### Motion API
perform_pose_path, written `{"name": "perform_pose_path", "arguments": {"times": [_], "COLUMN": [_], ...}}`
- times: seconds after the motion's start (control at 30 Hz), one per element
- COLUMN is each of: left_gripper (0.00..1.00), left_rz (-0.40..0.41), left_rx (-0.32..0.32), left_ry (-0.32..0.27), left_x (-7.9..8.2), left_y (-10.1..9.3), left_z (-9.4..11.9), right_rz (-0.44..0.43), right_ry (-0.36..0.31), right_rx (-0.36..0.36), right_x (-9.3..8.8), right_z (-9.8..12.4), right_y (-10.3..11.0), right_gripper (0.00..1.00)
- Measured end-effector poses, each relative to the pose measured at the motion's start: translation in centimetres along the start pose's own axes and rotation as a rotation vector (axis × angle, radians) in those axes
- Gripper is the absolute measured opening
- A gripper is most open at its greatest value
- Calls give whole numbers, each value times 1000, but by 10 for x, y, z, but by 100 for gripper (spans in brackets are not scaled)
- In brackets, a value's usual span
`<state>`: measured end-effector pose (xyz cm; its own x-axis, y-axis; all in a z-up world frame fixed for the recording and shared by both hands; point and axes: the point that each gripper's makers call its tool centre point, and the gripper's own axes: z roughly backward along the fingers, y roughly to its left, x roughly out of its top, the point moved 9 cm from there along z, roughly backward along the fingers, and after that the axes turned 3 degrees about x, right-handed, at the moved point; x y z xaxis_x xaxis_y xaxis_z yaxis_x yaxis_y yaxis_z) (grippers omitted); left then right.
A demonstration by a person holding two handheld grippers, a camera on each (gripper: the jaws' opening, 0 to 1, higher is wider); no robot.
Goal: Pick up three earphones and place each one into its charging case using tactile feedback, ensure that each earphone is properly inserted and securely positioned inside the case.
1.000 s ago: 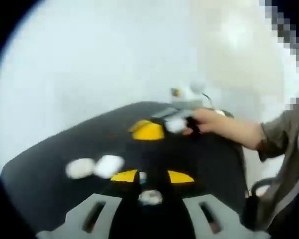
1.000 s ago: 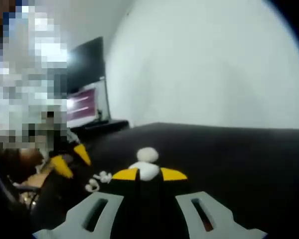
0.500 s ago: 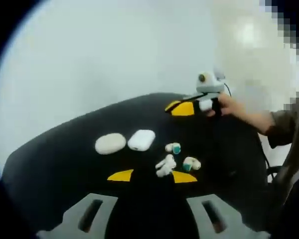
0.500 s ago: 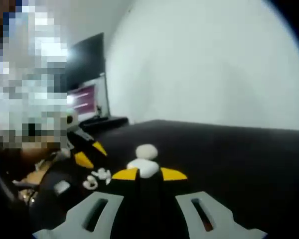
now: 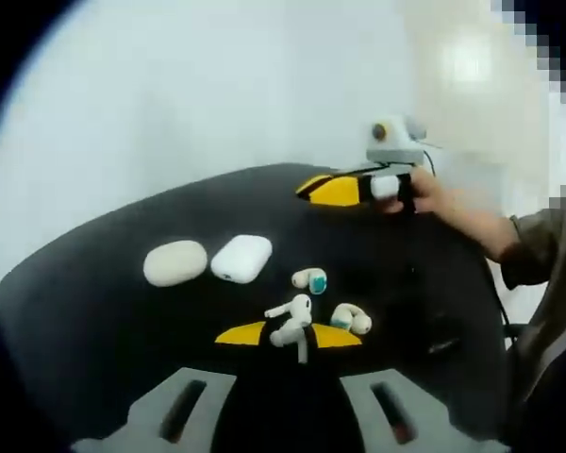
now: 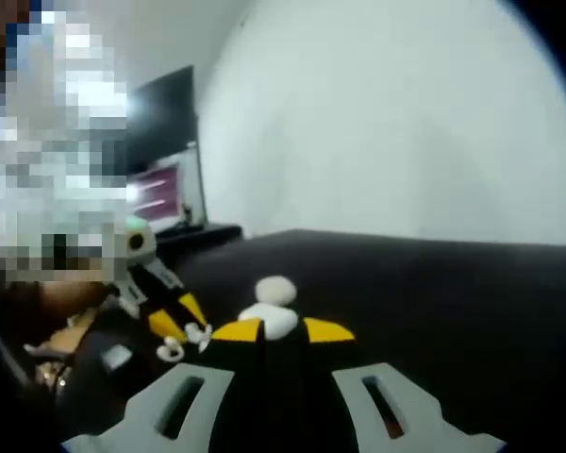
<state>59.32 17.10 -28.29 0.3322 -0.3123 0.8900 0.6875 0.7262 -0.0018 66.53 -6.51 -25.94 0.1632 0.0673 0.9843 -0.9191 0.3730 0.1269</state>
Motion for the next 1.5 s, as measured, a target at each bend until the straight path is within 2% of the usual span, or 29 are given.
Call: {"name": "perform_pose_path", "arguments": {"times": [0.17, 0.33, 0.57, 0.67, 0.73, 0.77, 0.8, 0.83, 0.97, 1.03, 1.07, 1.17, 1.23, 1.33, 1.4, 1.5], "left_gripper": [14, 15, 15, 15, 15, 15, 15, 15, 18, 30, 33, 30, 28, 25, 25, 25], "left_rz": [3, -22, 56, 86, 91, 92, 116, 123, 116, 123, 135, 121, 104, 110, 137, 141], "left_rx": [15, 121, 232, 254, 259, 258, 254, 254, 259, 256, 254, 265, 236, 110, 52, 27], "left_ry": [10, 22, 10, 15, 44, 46, 8, 19, -10, -19, -34, -82, -111, -136, -120, -80], "left_x": [0, -2, -10, -18, -26, -28, -28, -29, -30, -26, -23, -11, -1, 11, 15, 17], "left_y": [-1, 18, 47, 53, 54, 55, 54, 55, 54, 55, 55, 51, 43, 22, 11, 3], "left_z": [6, 26, 54, 58, 57, 56, 56, 57, 55, 57, 58, 61, 58, 45, 32, 12], "right_rz": [4, -4, 6, 8, 6, 6, 5, 5, 6, 8, 7, 8, 7, 12, 18, 22], "right_ry": [2, -10, 3, 0, -3, -3, -2, -1, 4, 5, 5, 3, 0, 9, 18, 21], "right_rx": [1, -6, 0, 2, 2, 1, 0, 0, 1, 2, 1, -3, -3, -4, -1, -2], "right_x": [0, 0, -1, 0, 0, 0, 0, 0, -1, -1, -1, 0, 0, -1, -2, -3], "right_z": [0, 3, 1, 1, 1, 1, 1, 1, 1, 1, 1, 1, 1, 0, -1, 0], "right_y": [-2, -3, -3, -3, -3, -3, -3, -3, -2, -2, -3, -3, -3, -3, -2, -3], "right_gripper": [17, 17, 17, 17, 17, 17, 17, 17, 17, 17, 17, 17, 17, 17, 17, 17]}}
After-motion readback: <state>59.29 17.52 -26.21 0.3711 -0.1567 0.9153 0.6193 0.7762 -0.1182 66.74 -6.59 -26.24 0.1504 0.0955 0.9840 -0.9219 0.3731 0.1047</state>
